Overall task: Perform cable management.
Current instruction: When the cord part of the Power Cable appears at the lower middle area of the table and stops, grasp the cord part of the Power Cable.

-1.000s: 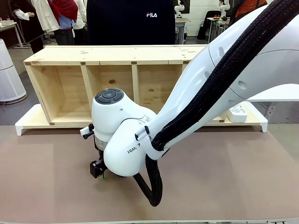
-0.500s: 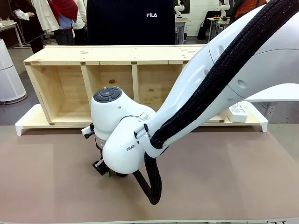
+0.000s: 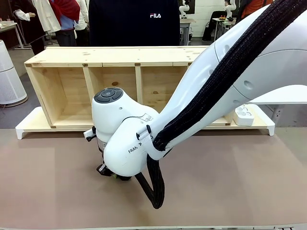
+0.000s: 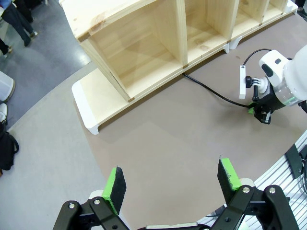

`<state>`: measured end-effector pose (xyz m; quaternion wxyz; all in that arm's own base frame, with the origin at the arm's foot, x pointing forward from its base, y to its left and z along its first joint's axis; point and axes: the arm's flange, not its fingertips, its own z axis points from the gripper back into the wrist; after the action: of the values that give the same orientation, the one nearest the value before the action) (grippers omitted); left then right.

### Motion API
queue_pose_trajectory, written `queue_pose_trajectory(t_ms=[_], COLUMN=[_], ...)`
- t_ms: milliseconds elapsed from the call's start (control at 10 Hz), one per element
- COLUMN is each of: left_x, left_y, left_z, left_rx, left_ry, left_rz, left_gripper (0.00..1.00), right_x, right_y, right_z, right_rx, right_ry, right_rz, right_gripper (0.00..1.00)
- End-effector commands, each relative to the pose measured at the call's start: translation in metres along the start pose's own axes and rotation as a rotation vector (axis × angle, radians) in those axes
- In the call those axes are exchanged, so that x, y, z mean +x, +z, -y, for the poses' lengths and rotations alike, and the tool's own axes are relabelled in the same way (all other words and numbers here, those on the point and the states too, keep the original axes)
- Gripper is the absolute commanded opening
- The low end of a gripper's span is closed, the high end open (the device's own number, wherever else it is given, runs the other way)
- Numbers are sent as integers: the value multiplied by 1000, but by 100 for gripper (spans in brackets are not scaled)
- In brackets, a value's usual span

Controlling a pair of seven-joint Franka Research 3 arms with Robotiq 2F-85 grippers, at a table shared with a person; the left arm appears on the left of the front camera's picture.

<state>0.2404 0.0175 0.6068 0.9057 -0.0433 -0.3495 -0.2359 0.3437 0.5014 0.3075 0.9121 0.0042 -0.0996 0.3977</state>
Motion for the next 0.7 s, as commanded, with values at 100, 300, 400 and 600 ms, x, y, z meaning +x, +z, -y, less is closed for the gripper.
queue_pose_trajectory(t_ms=[100,300,400,600], left_x=[-1,-1,-1,-1], left_y=[0,0,0,0], left_z=[-1,-1,-1,-1], left_rx=[-6,-6,-6,-6], left_ry=[2,2,2,2], left_rz=[4,4,4,4], left_gripper=[100,100,100,100], right_x=[4,0,-3,-10], right_y=[4,10,14,23], right_z=[-2,-1,1,6], right_rx=[-3,-6,-9,-10], right_ry=[-30,-43,-58,-86], right_rz=[-27,-17,-13,4], right_gripper=[0,0,0,0])
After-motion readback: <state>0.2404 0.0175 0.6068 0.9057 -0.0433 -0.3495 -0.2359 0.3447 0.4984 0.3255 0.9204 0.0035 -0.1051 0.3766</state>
